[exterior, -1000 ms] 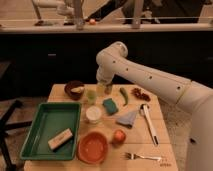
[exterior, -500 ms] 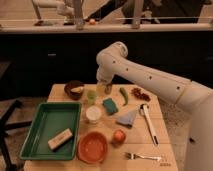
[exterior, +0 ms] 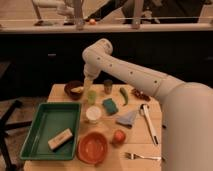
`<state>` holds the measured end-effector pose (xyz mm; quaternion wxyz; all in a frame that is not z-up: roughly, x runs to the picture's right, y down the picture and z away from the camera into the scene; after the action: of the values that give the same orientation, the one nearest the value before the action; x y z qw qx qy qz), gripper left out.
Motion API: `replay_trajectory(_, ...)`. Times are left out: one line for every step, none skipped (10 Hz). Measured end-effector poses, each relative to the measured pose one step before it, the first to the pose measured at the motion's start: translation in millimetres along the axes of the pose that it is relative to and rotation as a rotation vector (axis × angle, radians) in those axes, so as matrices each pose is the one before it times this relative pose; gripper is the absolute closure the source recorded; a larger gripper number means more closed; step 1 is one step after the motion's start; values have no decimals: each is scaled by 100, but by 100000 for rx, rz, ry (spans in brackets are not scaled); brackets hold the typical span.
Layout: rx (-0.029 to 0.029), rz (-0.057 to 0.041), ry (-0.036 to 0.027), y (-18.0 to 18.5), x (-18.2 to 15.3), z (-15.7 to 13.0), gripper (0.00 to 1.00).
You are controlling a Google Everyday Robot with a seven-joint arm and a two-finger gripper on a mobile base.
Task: Place banana in red bowl
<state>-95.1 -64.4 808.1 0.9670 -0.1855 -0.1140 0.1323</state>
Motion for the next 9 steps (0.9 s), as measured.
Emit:
replay_trajectory(266, -102, -503, -246, -442, 615, 20)
replay_trajectory(2014, 1029, -724, -368, -435, 952, 20)
replay_trajectory(1637, 1601, -192, -226, -36, 887, 20)
replay_trajectory(898, 1207, 178, -42, 40, 1036, 20)
replay_trajectory(143, 510, 363, 152, -132, 978, 20)
replay_trajectory(-118, 84, 778, 106, -276, 798, 20)
replay_trajectory(-437, -7, 733, 108, -49, 693, 20)
replay_trajectory(-708, 107, 577, 99, -218, 785, 20)
replay_trajectory(-1172, -577, 514, 115, -427, 951, 20)
